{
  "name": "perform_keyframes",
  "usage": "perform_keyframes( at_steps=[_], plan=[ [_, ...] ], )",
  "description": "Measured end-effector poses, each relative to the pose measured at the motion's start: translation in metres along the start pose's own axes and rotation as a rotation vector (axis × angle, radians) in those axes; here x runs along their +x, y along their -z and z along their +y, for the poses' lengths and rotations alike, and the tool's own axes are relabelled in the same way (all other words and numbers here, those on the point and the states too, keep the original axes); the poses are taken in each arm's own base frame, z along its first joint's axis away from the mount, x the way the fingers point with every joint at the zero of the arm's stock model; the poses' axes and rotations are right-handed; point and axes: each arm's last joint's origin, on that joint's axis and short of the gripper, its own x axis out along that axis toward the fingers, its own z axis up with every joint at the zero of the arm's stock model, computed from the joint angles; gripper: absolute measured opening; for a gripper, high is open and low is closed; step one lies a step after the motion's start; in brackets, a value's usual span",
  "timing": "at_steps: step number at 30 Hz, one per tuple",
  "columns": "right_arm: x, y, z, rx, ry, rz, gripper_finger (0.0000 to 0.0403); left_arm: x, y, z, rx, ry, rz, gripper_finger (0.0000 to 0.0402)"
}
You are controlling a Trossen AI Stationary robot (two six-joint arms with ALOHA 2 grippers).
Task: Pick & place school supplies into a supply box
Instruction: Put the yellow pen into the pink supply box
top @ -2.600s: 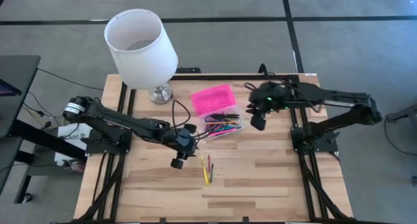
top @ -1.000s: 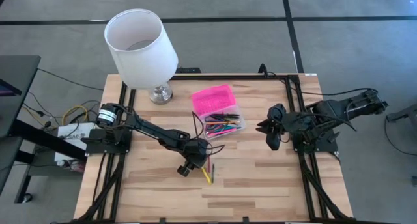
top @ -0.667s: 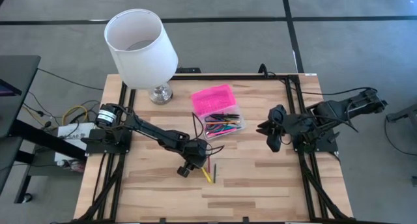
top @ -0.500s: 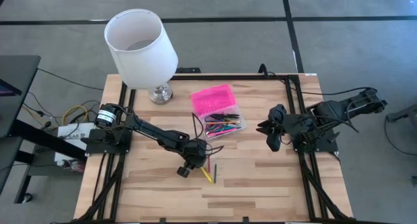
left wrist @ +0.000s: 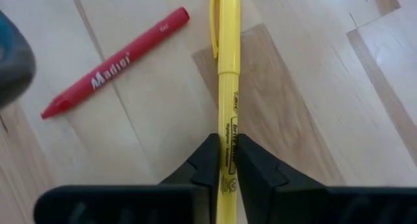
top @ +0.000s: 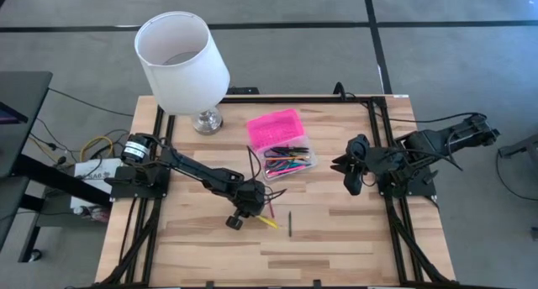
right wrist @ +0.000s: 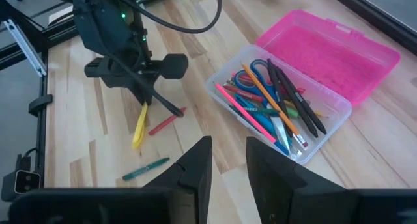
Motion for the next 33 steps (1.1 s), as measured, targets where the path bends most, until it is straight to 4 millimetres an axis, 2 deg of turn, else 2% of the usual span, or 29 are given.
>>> perform_keyframes(
  at_steps=[9, 16, 22, 27, 33],
  plan=[
    [0.000, 0.000, -0.001, -0.002, 0.018, -0.013, 0.0086, -0.008, 0.002, -0.003, -0.073, -0.010, 0.024, 0.0024],
    [0.000, -0.001, -0.001, -0.004, 0.040, -0.027, 0.0086, -0.033, 0.005, -0.005, -0.110, -0.044, 0.024, 0.0021],
    [0.000, -0.001, -0.001, -0.010, 0.041, -0.027, 0.0086, -0.056, -0.003, -0.003, -0.143, -0.091, -0.075, 0.0020],
    [0.000, -0.001, -0.001, -0.011, 0.044, -0.029, 0.0086, -0.072, -0.009, 0.014, -0.239, -0.190, -0.194, 0.0019],
    [0.000, -0.001, -0.001, 0.002, 0.045, -0.029, 0.0086, -0.084, -0.016, 0.052, -0.384, -0.309, -0.324, 0.0019]
  ],
)
